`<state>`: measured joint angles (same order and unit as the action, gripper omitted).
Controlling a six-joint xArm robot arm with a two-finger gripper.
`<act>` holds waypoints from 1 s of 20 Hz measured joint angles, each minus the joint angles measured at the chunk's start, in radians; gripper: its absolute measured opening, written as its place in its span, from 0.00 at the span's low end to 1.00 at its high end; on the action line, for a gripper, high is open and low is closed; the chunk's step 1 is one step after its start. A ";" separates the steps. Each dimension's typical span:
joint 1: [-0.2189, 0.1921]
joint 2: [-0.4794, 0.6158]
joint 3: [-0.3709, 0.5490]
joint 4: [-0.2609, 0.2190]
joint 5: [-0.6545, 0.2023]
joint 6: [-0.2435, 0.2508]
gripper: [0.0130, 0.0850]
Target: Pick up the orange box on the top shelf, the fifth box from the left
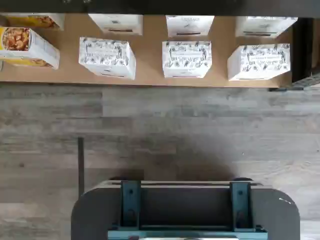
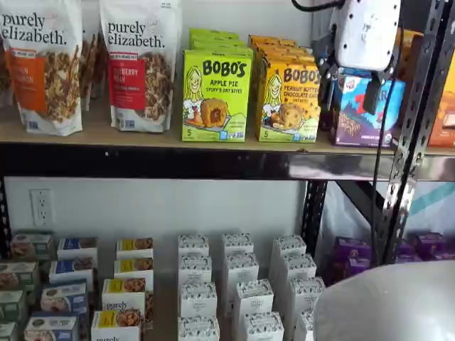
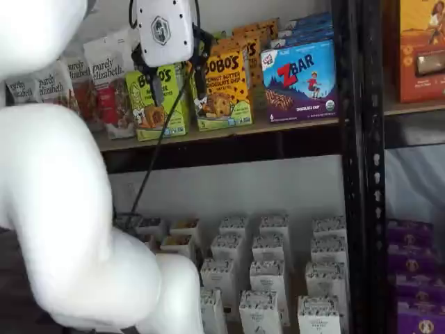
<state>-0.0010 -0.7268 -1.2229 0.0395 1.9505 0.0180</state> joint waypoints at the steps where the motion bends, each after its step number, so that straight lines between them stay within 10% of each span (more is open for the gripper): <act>1: 0.005 0.015 -0.014 -0.007 0.027 0.001 1.00; 5: 0.037 0.121 -0.114 -0.049 0.216 0.009 1.00; 20: 0.025 0.104 -0.092 -0.058 0.150 -0.003 1.00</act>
<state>0.0241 -0.6232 -1.3149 -0.0186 2.1000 0.0146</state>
